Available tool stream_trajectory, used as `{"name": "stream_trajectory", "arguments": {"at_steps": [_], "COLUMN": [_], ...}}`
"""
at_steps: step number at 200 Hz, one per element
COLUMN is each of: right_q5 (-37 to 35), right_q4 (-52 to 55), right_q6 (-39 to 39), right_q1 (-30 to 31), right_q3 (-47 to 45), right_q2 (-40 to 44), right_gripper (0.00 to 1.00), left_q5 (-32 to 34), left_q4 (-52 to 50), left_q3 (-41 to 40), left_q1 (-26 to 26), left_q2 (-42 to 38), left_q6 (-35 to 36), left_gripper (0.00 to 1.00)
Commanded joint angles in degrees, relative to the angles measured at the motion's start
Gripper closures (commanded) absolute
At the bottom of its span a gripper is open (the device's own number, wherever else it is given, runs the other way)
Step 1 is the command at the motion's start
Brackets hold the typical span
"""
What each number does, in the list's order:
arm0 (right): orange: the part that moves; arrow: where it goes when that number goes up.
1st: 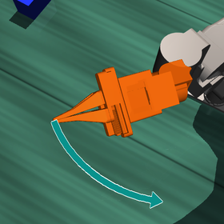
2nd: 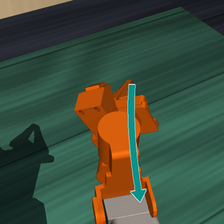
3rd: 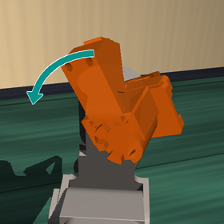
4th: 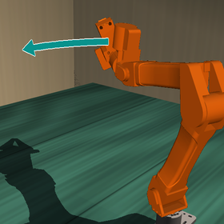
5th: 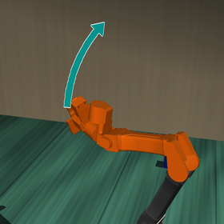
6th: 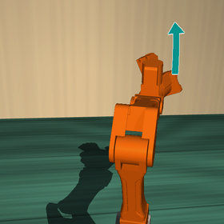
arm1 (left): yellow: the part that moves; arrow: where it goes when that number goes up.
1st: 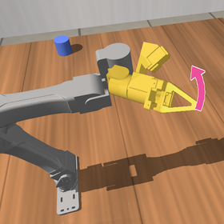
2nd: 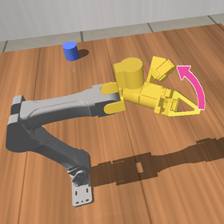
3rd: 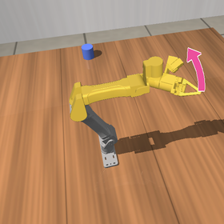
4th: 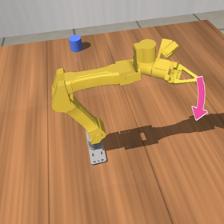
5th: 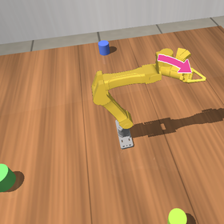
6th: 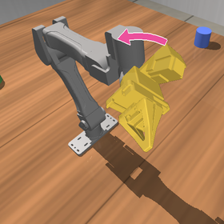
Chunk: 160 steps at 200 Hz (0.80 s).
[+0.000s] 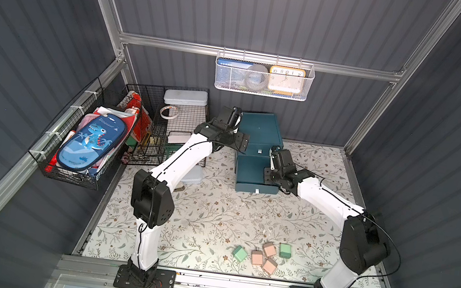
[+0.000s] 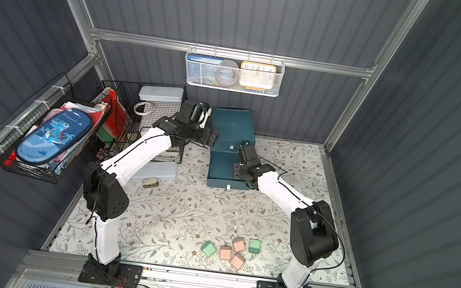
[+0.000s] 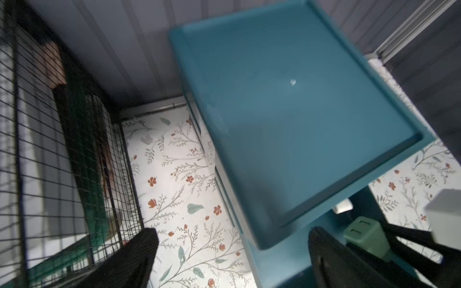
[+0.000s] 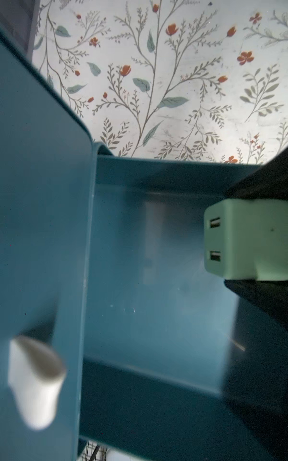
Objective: Place the plugs into the drawer by color
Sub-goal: Place the plug in the drawer.
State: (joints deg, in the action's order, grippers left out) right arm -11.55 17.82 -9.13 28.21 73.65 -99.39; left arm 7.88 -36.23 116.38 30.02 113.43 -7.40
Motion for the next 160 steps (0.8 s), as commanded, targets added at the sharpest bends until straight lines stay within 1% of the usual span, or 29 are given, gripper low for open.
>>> {"name": "stream_trajectory", "arguments": {"at_steps": [1,11,29,47,72,83,110,125,136,149,160], "right_q5": [-1.2,-0.9,-0.3,0.0,-0.2,-0.1,0.9,2.0,4.7,8.8,10.1], "right_q4": [0.6,0.5,0.7,0.7,0.9,0.9,2.2,3.7,5.8,7.9,10.9], "right_q6": [0.9,1.0,1.4,2.0,2.8,2.8,3.0,2.8,2.9,3.1,3.9], "right_q1": [-0.4,-0.4,-0.5,-0.5,-0.6,-0.6,-0.6,-0.6,-0.5,0.0,1.7], "right_q3": [-0.4,-0.5,-0.4,-0.4,-0.5,-0.4,1.1,2.4,3.8,4.6,3.9], "right_q2": [-0.9,-1.0,-1.2,-1.2,-1.1,-1.2,-1.2,-0.3,1.5,5.2,8.5], "right_gripper": [0.56,0.56,0.54,0.51,0.46,0.43,0.37,0.36,0.36,0.38,0.39], "left_q5": [3.9,5.5,7.7,8.1,7.4,6.2,5.7,5.3,5.0,5.1,4.8], "left_q4": [0.2,0.8,-0.9,-3.0,-0.7,0.1,0.1,0.4,0.5,0.4,0.5], "left_q3": [3.1,3.4,6.3,7.9,3.3,1.1,-0.7,-1.7,-2.2,-2.3,-2.6], "left_q1": [0.0,0.0,0.0,0.0,0.0,0.0,0.0,0.0,0.0,-0.1,0.0], "left_q2": [0.3,2.4,7.5,10.5,8.8,7.9,7.9,7.8,7.7,7.6,7.4], "left_q6": [1.7,2.7,3.1,2.9,3.0,3.3,2.9,2.8,2.7,2.8,2.8], "left_gripper": [0.01,0.01,0.01,0.01,0.01,0.01,0.01,0.01,0.01,0.01,0.01]}}
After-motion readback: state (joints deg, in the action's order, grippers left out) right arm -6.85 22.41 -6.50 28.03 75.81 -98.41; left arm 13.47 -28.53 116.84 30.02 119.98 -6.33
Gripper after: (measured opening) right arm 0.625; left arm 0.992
